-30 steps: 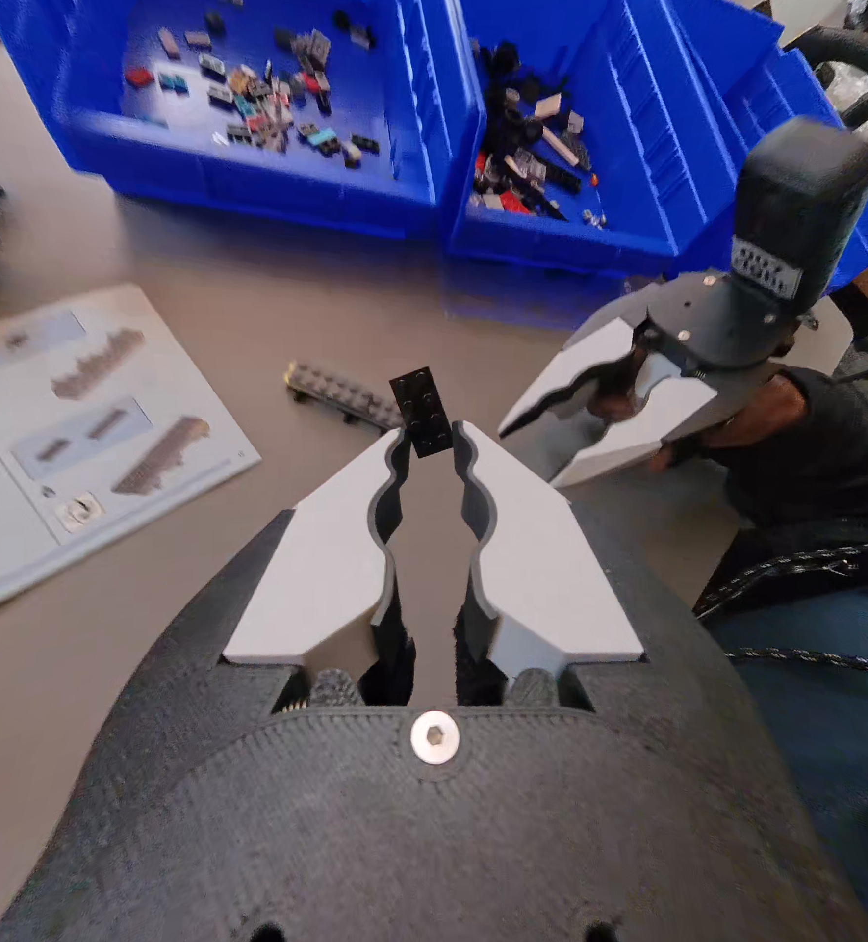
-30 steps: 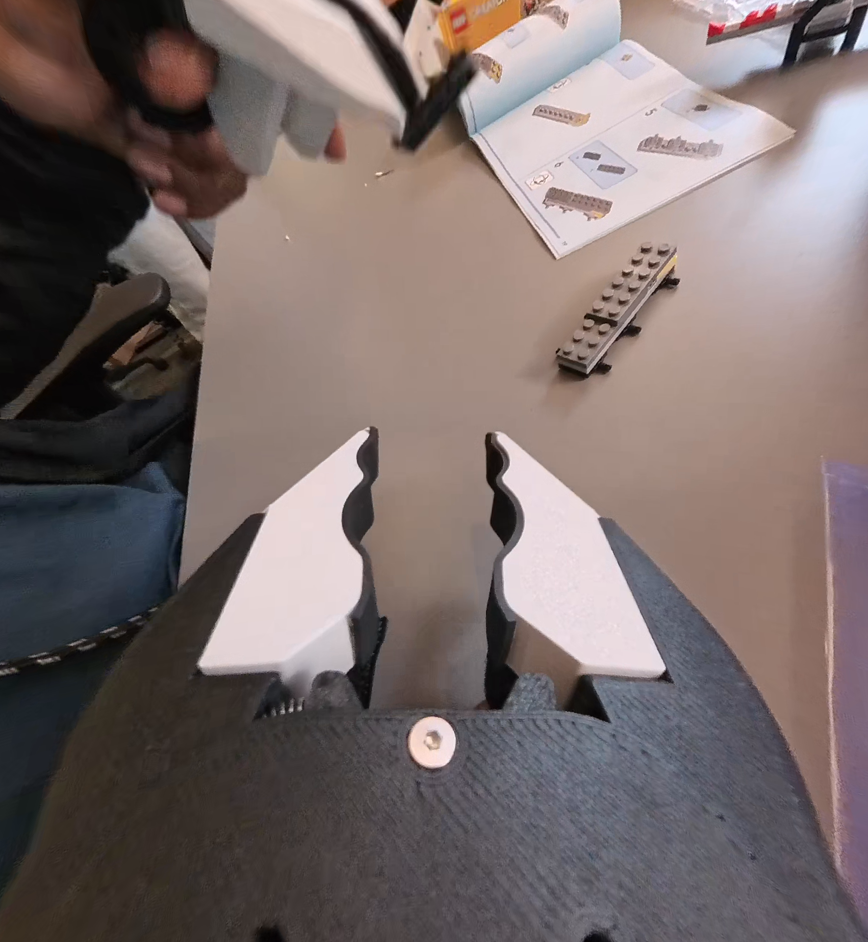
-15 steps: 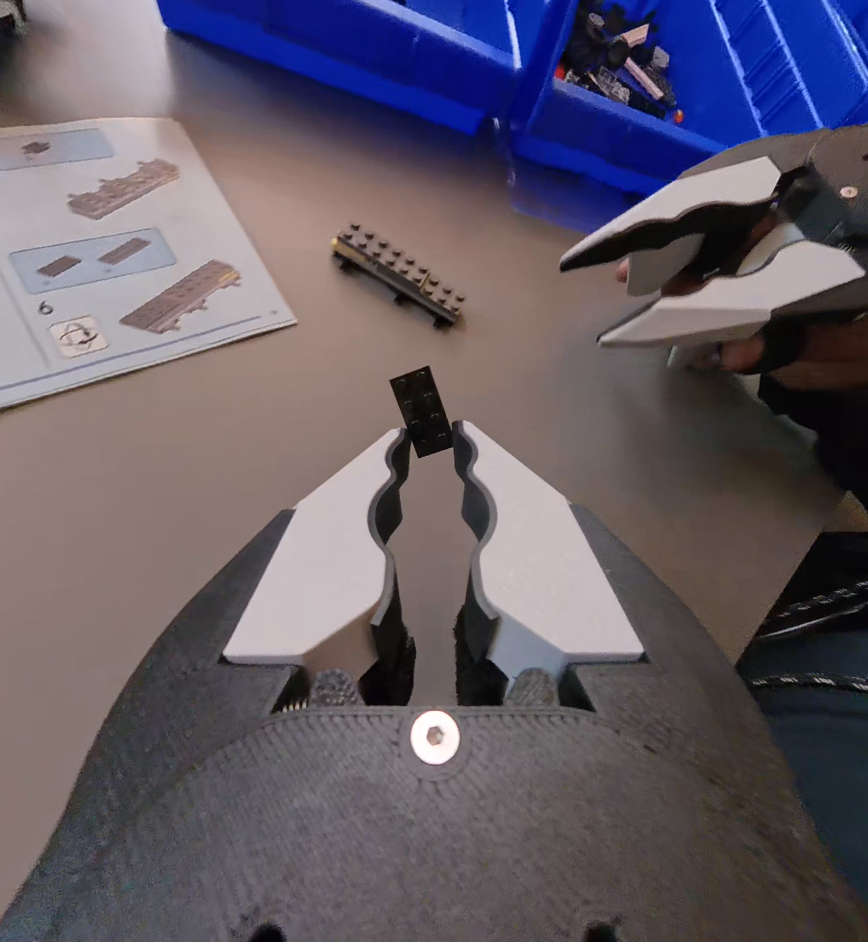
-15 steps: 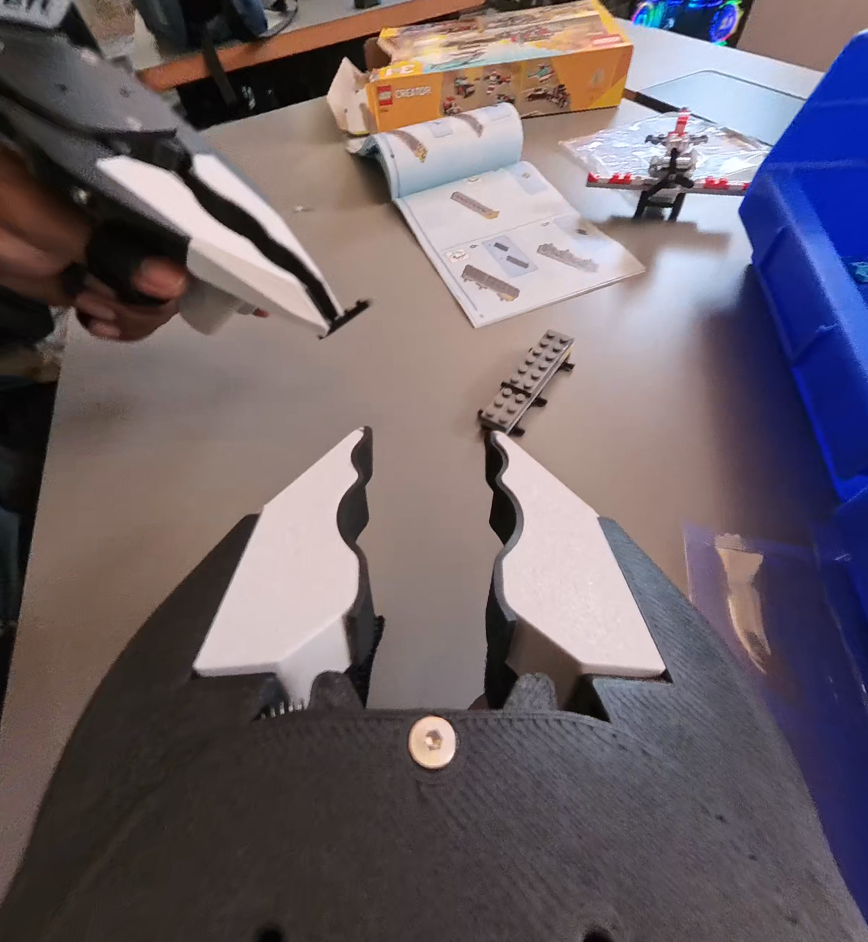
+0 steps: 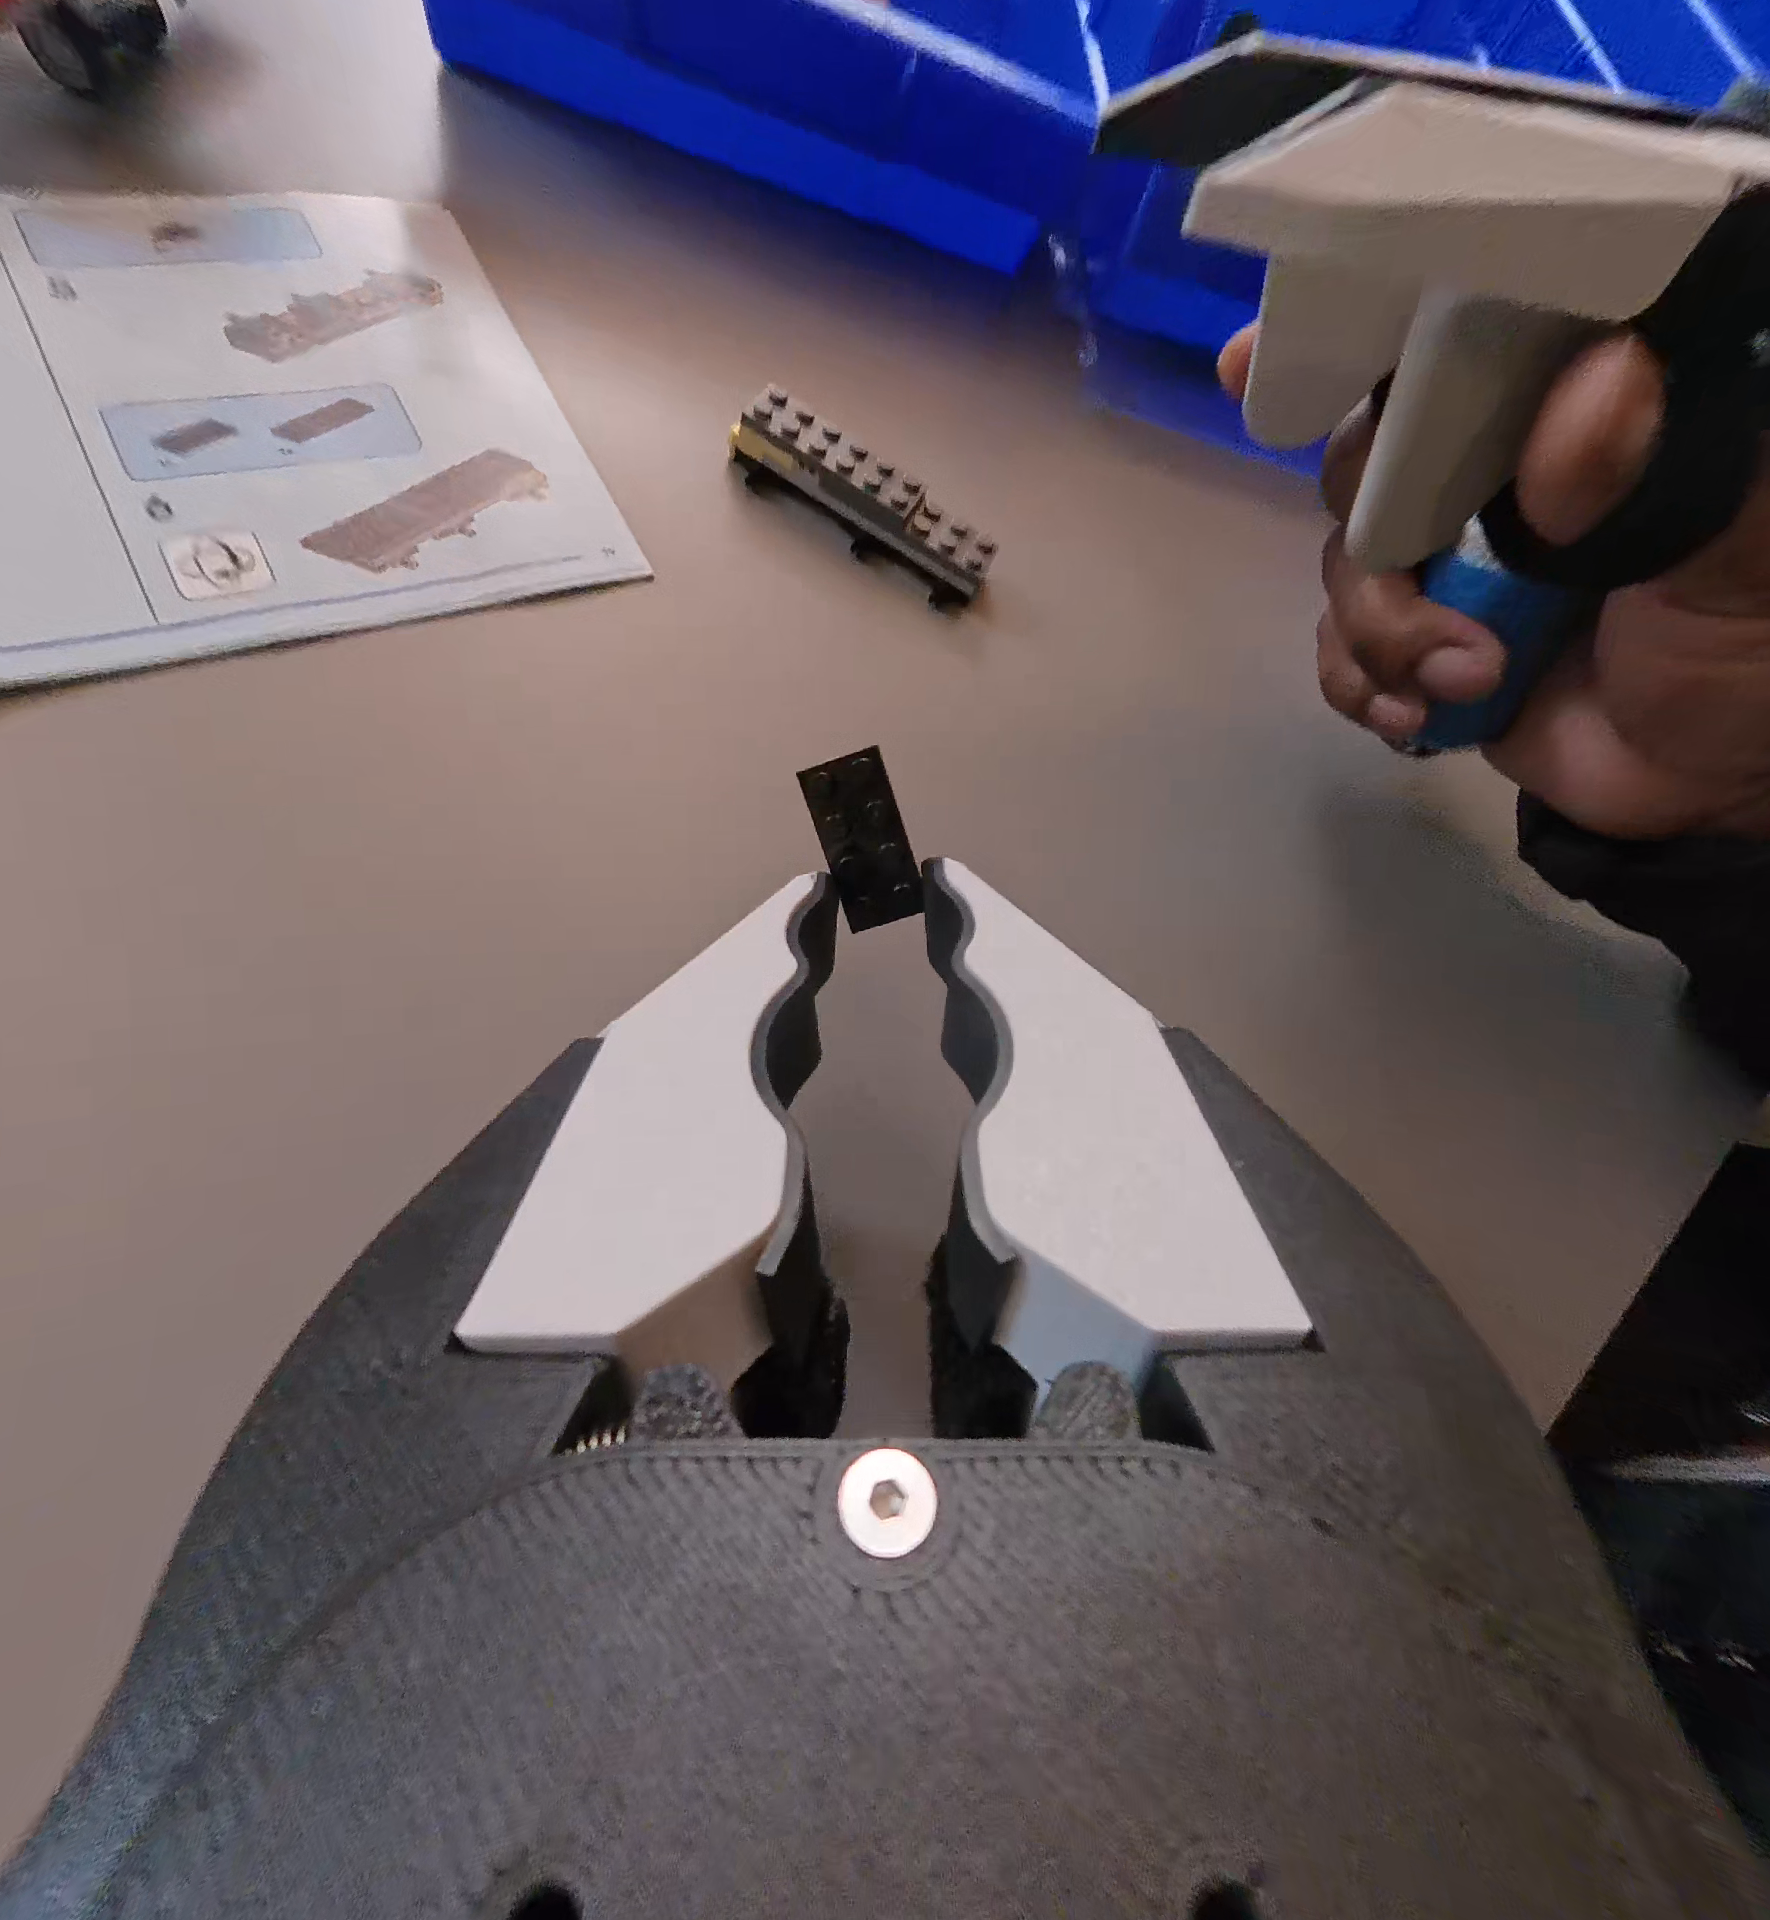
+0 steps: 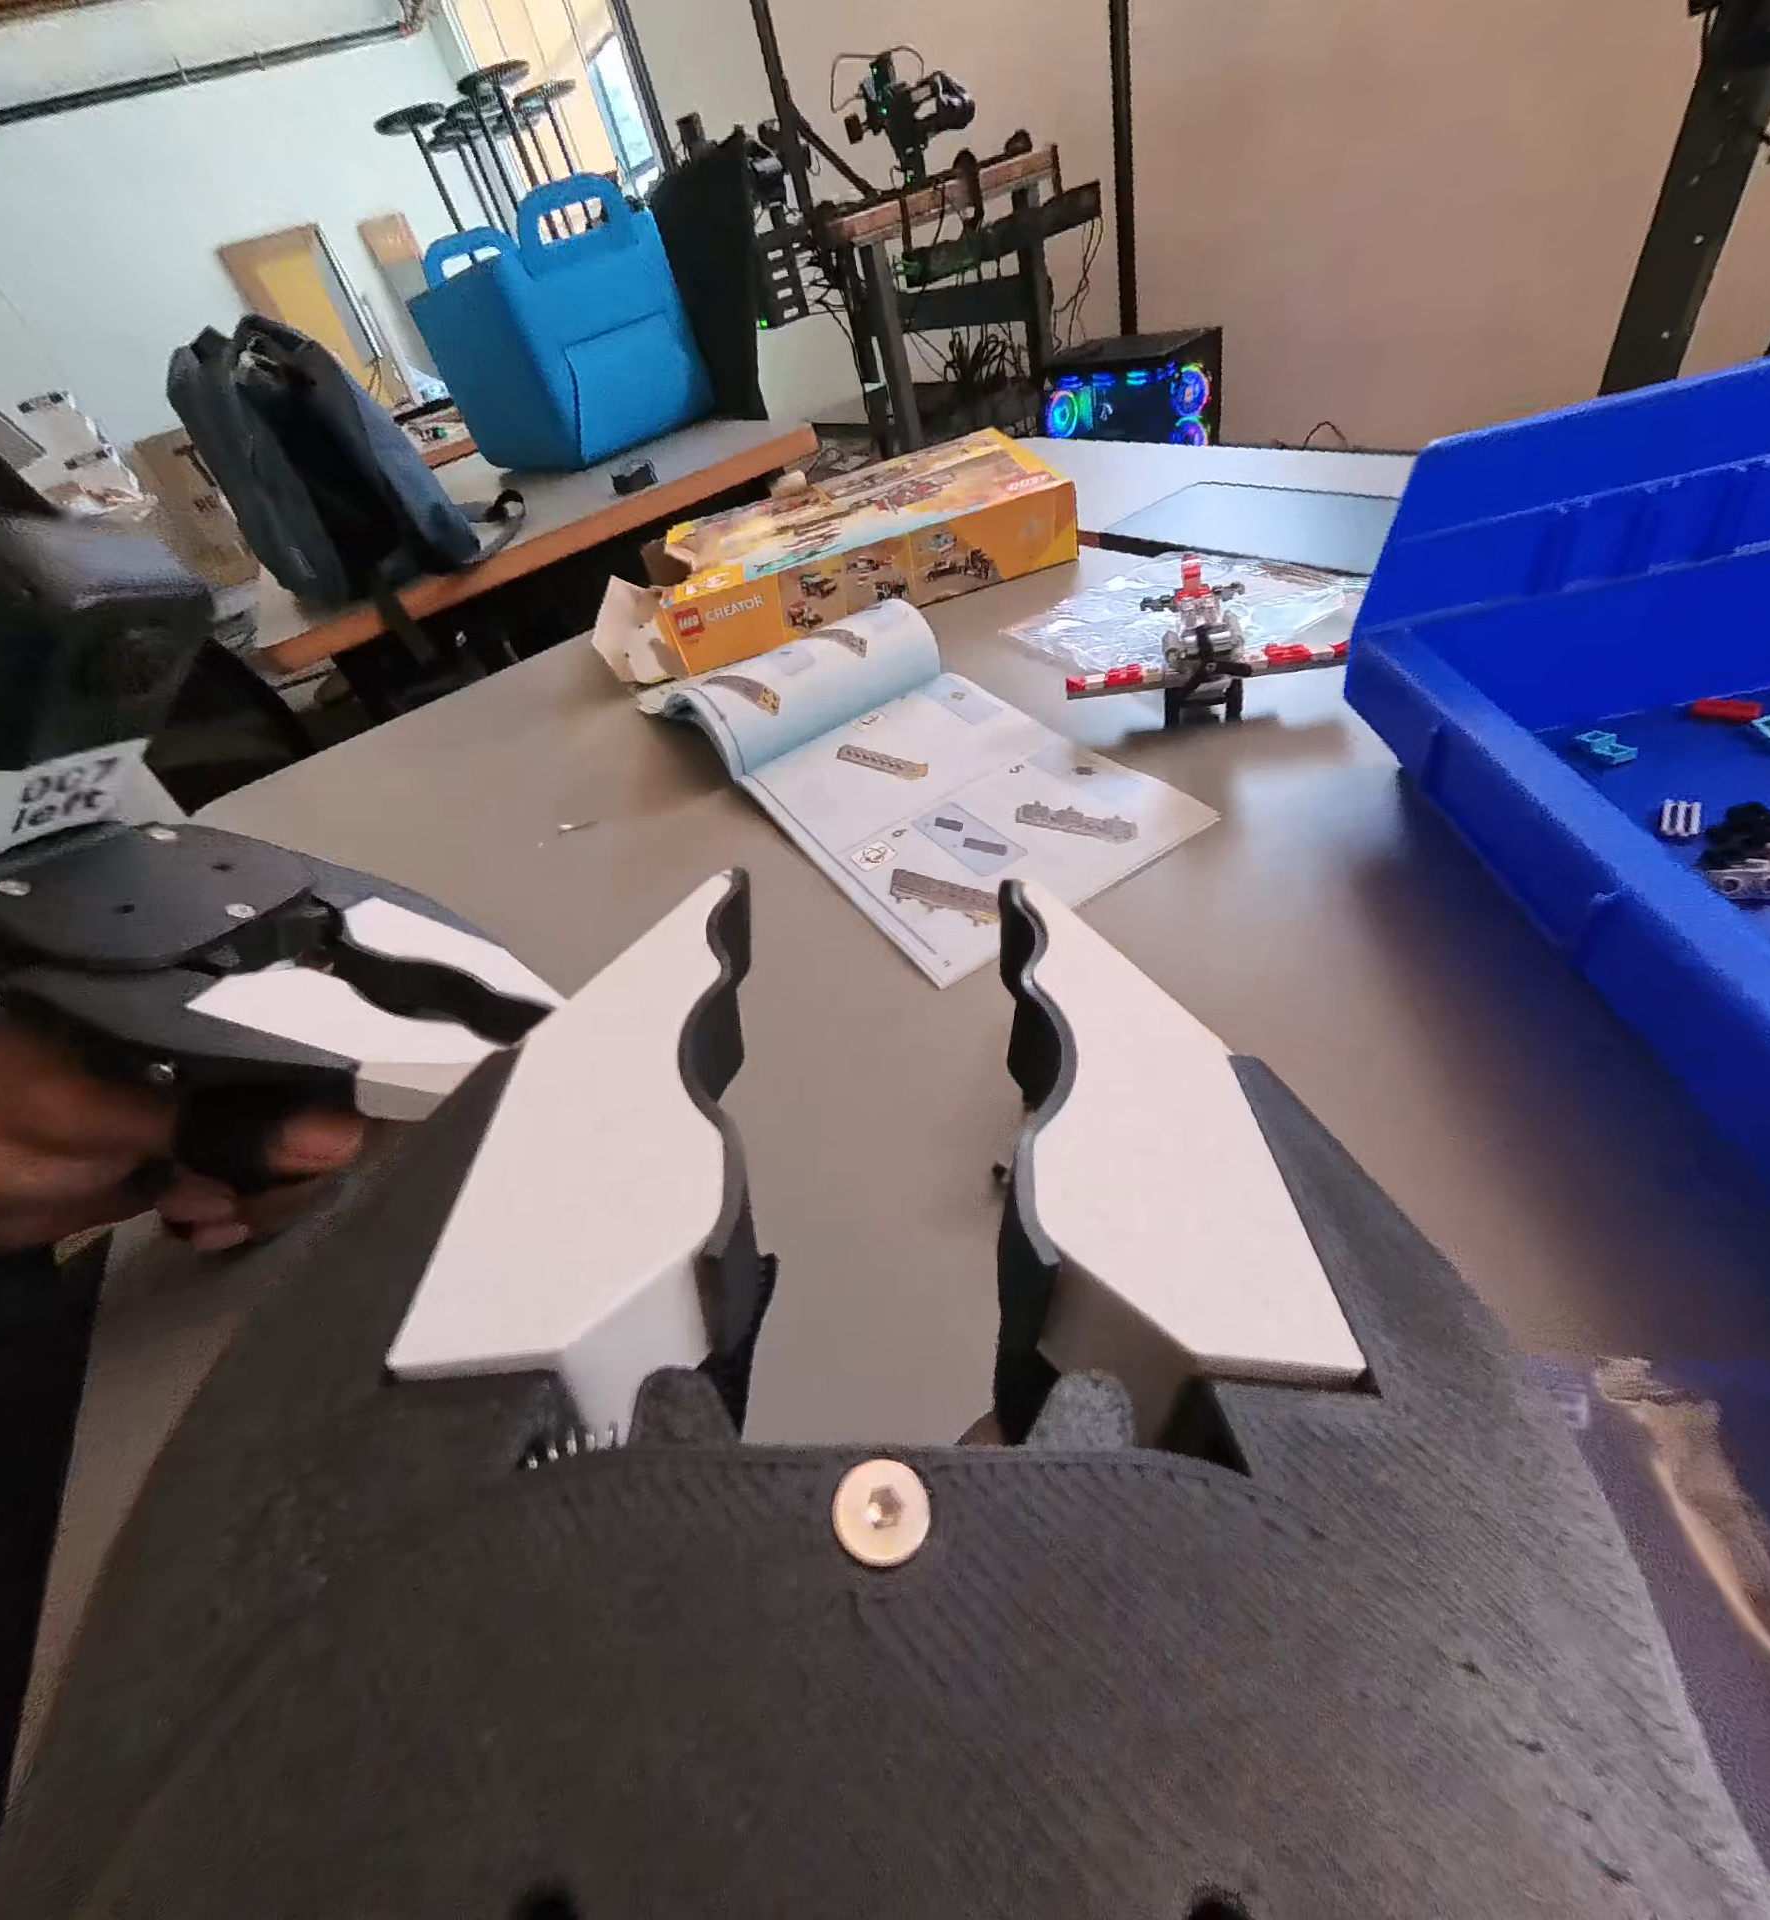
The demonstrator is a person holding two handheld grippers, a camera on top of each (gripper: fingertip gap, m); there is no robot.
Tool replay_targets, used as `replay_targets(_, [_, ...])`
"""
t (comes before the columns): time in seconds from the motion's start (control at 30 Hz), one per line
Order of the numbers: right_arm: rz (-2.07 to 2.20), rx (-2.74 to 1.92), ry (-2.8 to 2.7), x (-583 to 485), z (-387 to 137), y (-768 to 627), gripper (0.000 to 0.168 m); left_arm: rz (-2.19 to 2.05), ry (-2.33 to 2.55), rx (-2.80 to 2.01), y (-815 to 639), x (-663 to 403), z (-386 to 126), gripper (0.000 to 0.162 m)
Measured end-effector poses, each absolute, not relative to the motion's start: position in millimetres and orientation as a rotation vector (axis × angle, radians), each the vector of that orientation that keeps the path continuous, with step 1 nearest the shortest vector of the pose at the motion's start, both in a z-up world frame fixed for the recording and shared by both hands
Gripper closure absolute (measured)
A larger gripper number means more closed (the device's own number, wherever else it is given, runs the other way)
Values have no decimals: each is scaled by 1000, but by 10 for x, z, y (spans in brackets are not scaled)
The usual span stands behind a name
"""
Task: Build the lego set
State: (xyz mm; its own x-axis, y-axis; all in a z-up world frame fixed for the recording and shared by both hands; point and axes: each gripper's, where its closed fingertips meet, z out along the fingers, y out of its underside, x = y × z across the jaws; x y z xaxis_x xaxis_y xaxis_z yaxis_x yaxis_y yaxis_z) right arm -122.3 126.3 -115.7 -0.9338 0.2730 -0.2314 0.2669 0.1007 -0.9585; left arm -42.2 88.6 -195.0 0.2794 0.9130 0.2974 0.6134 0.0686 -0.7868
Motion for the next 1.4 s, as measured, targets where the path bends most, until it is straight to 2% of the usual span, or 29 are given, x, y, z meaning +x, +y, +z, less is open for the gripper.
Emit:
replay_targets(0.03, [2025, -556, -2323, -1185, -1165, 1269, 119, 442, -1412, -1634, 883, -421, -1923, 145])
replay_targets(0.3, [2058, -452, -2259, -665, -1193, 1517, 118, 535, -1434, -1605, 821, -461, -1888, 146])
replay_targets(0.6, [2052, -557, -2261, -328, -1175, 1748, 115, 510, -1462, -1584, 797, -474, -1907, 146])
replay_targets(0.87, [1953, -515, -2010, -582, -391, 1623, 112, 508, -1475, -1630, 822, -466, -1965, 145])
replay_targets(1.1, [1935, -503, -1926, -590, -56, 1493, 113, 492, -1480, -1627, 826, -457, -1975, 146])
replay_targets(1.3, [1892, -432, -1778, -1093, 903, 1226, 113, 449, -1477, -1628, 849, -452, -1993, 146])
replay_targets(1.4, [1848, -470, -1754, -1503, 1063, 1041, 112, 441, -1481, -1616, 841, -453, -1991, 146])
